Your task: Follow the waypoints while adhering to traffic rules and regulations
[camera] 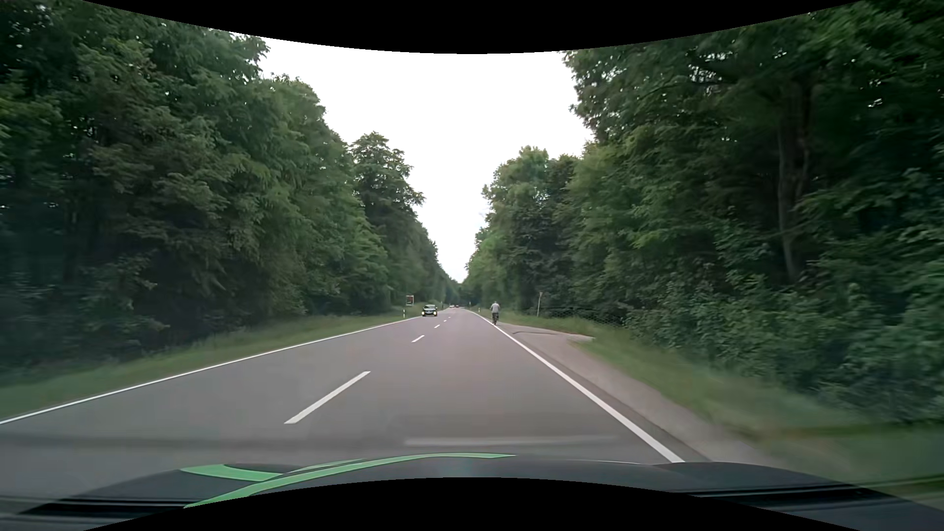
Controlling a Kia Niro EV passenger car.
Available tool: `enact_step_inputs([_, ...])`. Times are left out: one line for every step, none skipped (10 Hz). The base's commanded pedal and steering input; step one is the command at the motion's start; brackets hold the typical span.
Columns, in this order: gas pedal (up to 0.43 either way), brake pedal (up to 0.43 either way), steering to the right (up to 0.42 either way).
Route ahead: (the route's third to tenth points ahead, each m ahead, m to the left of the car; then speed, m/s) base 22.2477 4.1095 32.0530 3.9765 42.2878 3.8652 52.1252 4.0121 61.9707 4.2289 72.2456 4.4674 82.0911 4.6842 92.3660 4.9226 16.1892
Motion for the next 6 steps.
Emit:
enact_step_inputs([0.008, 0.0, -0.004])
enact_step_inputs([0.008, 0.0, -0.004])
enact_step_inputs([0.008, 0.0, -0.004])
enact_step_inputs([0.008, 0.0, -0.004])
enact_step_inputs([0.008, 0.0, -0.004])
enact_step_inputs([0.008, 0.0, -0.004])
